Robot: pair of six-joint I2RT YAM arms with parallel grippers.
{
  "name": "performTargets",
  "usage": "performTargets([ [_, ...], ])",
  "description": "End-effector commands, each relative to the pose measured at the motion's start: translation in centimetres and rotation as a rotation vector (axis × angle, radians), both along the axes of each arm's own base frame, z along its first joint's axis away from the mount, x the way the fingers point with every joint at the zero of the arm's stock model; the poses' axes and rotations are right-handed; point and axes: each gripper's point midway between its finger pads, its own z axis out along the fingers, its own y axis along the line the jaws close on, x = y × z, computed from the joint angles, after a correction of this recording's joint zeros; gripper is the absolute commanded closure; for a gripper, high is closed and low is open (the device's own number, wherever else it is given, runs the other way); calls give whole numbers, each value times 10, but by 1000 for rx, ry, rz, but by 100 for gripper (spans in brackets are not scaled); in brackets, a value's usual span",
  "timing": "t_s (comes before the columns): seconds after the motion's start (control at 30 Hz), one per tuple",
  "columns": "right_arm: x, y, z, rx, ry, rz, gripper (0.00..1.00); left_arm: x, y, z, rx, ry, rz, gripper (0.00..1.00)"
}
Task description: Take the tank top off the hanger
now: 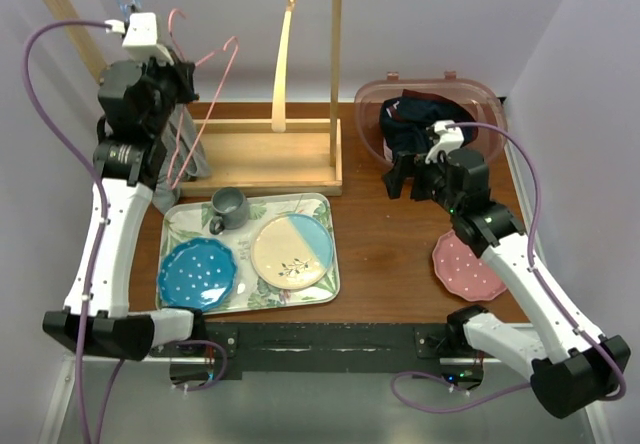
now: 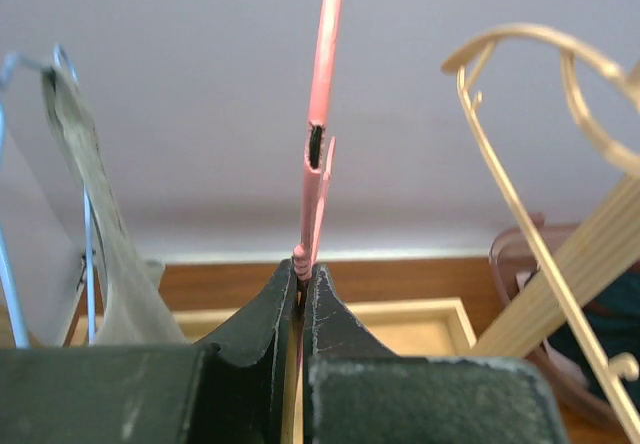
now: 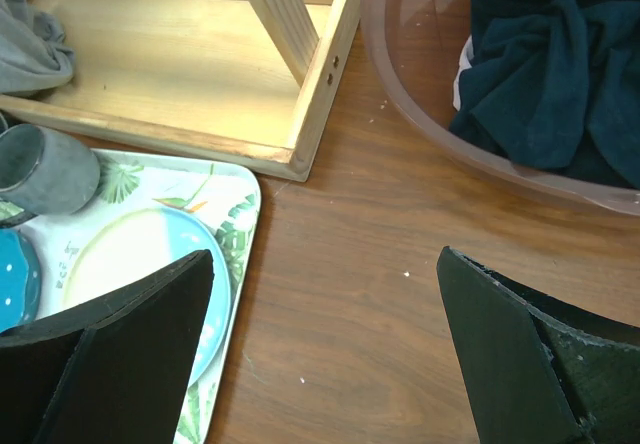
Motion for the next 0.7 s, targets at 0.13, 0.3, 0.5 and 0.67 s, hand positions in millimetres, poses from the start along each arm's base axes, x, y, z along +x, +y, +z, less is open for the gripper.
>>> performTargets([
  [0.13, -15, 1, 43, 76, -126, 26, 1, 36, 1, 77, 32, -190, 15, 100],
  [0.3, -34, -1, 55, 88, -149, 58, 1, 63, -6, 97, 25, -235, 2, 100],
  [0.5, -50, -7, 73, 109, -202, 61, 1, 94, -20, 89, 44, -223, -9, 100],
  [0.67, -51, -3, 78, 125, -203, 75, 1, 97, -29, 69, 68, -181, -10, 100],
])
